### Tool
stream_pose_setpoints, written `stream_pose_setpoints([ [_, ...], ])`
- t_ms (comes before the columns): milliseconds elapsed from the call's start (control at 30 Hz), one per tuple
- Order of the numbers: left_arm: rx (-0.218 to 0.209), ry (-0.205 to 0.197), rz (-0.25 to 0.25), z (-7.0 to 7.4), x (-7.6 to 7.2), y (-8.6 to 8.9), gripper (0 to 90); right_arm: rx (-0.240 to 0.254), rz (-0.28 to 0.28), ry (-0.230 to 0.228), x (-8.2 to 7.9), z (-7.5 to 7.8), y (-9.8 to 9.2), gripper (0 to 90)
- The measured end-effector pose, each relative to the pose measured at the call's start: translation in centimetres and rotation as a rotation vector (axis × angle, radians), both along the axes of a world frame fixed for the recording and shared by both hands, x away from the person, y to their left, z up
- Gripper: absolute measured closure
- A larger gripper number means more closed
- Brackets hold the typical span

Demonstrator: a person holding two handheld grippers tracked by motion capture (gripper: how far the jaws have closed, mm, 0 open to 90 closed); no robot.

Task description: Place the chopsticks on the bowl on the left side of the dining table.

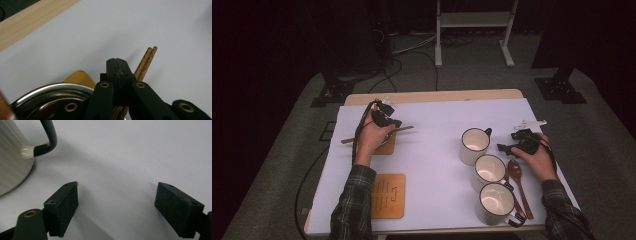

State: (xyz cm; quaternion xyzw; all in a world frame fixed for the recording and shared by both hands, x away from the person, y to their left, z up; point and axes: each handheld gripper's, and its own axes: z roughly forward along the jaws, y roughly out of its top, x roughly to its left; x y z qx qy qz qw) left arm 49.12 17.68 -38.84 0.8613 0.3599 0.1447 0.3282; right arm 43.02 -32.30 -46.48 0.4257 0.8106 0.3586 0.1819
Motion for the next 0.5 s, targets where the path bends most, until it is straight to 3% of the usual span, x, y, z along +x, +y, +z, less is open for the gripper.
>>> stream_pose_setpoints([
  [233, 0.025, -0.023, 0.035, 1.7, -1.9, 2.7, 90.0, -0.001, 0.0, -0.001, 0.0, 0.0, 0.0, 17.4],
  [500, 0.038, -0.017, 0.092, 1.5, -4.6, 5.7, 90.0, 0.001, 0.001, 0.001, 0.0, 0.0, 0.0, 17.3],
])
